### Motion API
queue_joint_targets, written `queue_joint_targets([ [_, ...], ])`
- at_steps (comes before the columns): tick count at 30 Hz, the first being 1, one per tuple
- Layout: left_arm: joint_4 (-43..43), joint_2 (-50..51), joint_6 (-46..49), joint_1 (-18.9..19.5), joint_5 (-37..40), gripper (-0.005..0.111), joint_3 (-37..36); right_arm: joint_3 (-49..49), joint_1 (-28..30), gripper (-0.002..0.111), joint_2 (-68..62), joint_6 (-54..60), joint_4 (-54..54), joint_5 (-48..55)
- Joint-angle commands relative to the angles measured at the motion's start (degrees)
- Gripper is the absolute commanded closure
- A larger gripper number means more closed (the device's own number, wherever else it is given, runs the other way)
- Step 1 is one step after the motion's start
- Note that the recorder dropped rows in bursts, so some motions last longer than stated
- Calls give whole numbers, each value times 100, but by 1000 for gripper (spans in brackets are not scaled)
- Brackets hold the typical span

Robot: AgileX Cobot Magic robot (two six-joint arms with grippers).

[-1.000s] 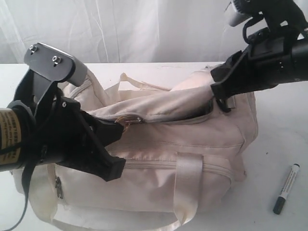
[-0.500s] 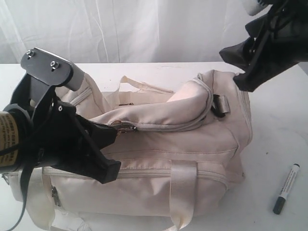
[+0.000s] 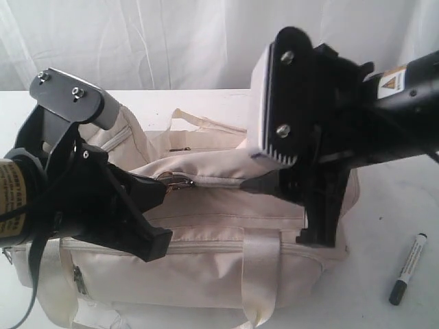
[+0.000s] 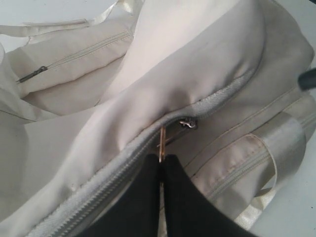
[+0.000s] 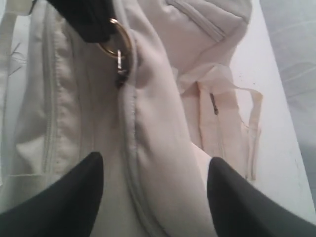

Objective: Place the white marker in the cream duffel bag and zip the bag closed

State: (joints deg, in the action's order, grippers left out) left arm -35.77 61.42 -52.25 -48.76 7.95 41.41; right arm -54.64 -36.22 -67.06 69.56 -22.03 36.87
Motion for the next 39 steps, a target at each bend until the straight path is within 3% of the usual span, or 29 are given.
queue_joint_targets([
  [1, -66, -76, 3, 10, 69, 107, -18, 9, -352, 50, -320, 326, -42, -78],
  [10, -66, -76, 133, 10, 69, 107, -18, 9, -503, 50, -886, 326, -42, -441],
  [20, -66, -76, 239, 10, 69, 107, -18, 9, -503, 65, -1358, 534, -5, -1140],
  [22, -66, -76, 239, 10, 69, 107, -18, 9, -503, 71, -1405, 534, 5, -1264],
  [28, -66, -76, 239, 10, 69, 107, -18, 9, -503, 108, -1386, 513, 22, -1427],
  [39, 1, -107, 379, 10, 1155, 107, -18, 9, -330, 108, -967, 472, 22, -1050],
])
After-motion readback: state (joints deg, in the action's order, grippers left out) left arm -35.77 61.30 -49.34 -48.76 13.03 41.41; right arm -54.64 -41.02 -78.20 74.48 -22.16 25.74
